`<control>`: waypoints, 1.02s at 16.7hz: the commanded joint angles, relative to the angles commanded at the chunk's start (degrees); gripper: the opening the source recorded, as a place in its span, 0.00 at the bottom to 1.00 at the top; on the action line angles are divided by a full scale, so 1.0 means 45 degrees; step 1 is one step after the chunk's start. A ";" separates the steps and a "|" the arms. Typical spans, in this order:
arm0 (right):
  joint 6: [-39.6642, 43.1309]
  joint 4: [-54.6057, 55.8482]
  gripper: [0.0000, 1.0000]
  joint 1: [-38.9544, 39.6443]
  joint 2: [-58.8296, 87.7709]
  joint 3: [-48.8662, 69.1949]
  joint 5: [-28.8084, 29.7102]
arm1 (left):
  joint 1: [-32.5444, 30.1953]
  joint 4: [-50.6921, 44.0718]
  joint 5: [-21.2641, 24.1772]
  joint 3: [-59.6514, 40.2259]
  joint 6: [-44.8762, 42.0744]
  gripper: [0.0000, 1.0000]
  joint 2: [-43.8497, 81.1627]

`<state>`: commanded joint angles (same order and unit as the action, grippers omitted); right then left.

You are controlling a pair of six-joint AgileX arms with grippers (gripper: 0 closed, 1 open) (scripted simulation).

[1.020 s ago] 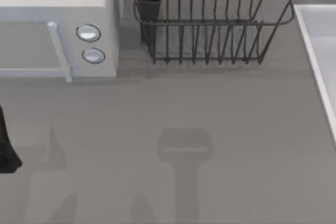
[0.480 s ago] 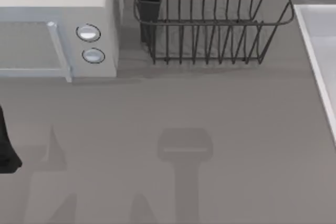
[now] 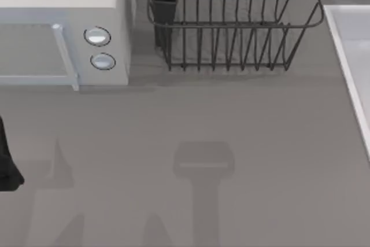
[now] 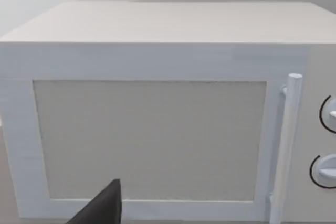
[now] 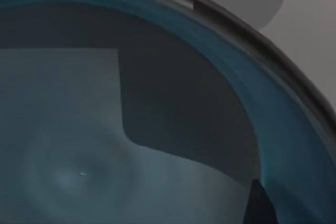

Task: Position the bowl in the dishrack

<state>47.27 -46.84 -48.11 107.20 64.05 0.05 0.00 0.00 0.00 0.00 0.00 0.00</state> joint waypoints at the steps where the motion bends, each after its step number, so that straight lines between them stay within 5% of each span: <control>1: 0.0000 0.0000 0.00 0.0000 0.0000 0.0000 0.0000 | 0.0000 0.0000 0.0000 0.0000 0.0000 1.00 0.0000; 9: 0.0025 -0.0466 0.00 -0.0031 -0.0037 0.0464 0.0002 | 0.0000 0.0000 0.0000 0.0000 0.0000 1.00 0.0000; 17: 0.0193 -0.6807 0.00 -0.0136 -0.0507 0.5892 -0.0002 | 0.0000 0.0000 0.0000 0.0000 0.0000 1.00 0.0000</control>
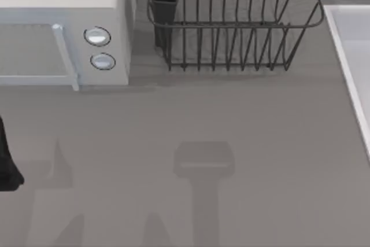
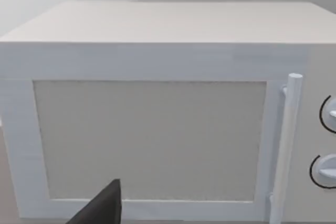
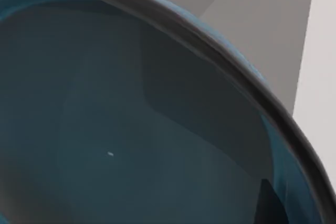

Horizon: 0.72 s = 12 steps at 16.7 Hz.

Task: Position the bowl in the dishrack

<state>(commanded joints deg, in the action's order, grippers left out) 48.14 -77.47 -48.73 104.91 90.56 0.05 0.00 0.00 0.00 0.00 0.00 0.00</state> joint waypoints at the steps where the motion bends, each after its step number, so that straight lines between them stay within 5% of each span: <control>1: -0.0006 -0.0861 0.00 -0.0004 -0.0110 0.0727 0.0000 | 0.0000 0.0000 0.0000 0.0000 0.0000 1.00 0.0000; 5: -0.0061 -0.3016 0.00 0.0025 -0.0563 0.2801 0.0000 | 0.0000 0.0000 0.0000 0.0000 0.0000 1.00 0.0000; 12: -0.0202 -0.3135 0.00 0.0200 -0.0638 0.3034 0.0102 | 0.0000 0.0000 0.0000 0.0000 0.0000 1.00 0.0000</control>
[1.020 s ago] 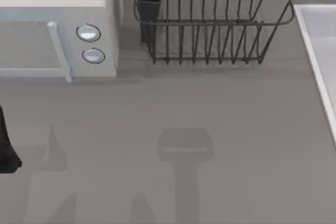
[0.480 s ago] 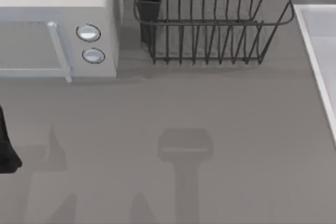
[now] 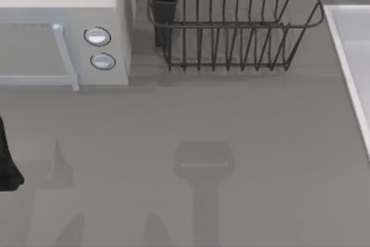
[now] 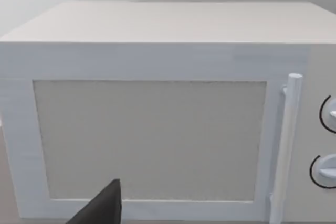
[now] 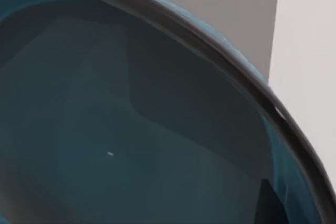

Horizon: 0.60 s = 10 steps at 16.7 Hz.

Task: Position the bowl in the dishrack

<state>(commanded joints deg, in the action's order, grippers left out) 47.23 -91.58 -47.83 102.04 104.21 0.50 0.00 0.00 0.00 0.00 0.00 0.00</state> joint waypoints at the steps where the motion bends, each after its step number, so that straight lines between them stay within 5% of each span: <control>1: -0.0204 0.0232 0.00 0.0268 -0.0050 -0.0007 0.0200 | 0.0000 0.0000 0.0000 0.0000 0.0000 1.00 0.0000; 5: -0.1777 0.2417 0.00 0.2699 -0.0378 -0.0162 0.1824 | 0.0000 0.0000 0.0000 0.0000 0.0000 1.00 0.0000; 10: -0.4736 0.6985 0.00 0.8737 -0.1028 -0.1034 0.4973 | 0.0000 0.0000 0.0000 0.0000 0.0000 1.00 0.0000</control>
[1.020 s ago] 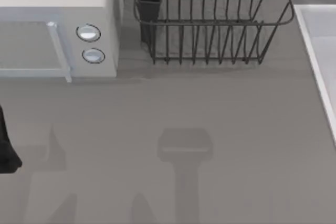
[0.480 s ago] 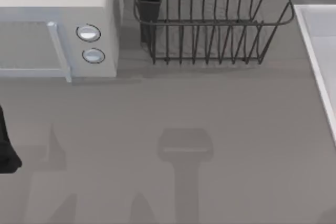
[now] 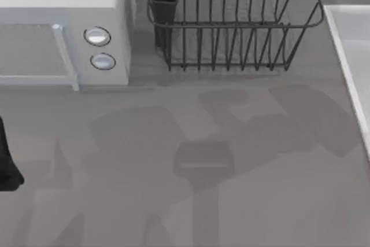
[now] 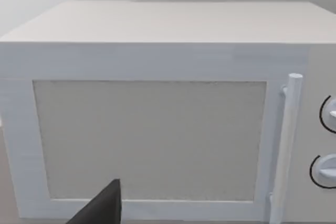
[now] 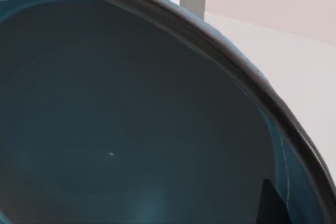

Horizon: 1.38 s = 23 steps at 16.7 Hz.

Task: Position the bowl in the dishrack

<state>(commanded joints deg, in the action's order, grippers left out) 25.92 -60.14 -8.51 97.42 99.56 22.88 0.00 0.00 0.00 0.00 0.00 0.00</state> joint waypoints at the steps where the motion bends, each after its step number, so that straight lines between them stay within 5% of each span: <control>1: -0.0642 0.1053 0.00 0.1502 -0.0185 -0.0267 0.0691 | 0.0000 0.0000 0.0000 0.0000 0.0000 1.00 0.0000; 7: -0.4151 0.7760 0.00 1.0002 -0.1642 -0.2026 0.4873 | 0.0000 0.0000 0.0000 0.0000 0.0000 1.00 0.0000; 11: -0.5601 1.1344 0.00 1.3530 -0.2697 -0.3142 0.7165 | 0.0000 0.0000 0.0000 0.0000 0.0000 1.00 0.0000; 15: -0.6139 1.2984 0.00 1.5038 -0.3266 -0.3787 0.8366 | 0.0000 0.0000 0.0000 0.0000 0.0000 1.00 0.0000; 23: -0.6162 1.3500 0.00 1.4774 -0.2768 -0.3813 0.8099 | 0.0000 0.0000 0.0000 0.0000 0.0000 1.00 0.0000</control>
<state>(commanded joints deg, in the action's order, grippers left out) -1.81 0.61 57.97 84.96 82.40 59.33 0.00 0.00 0.00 0.00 0.00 0.00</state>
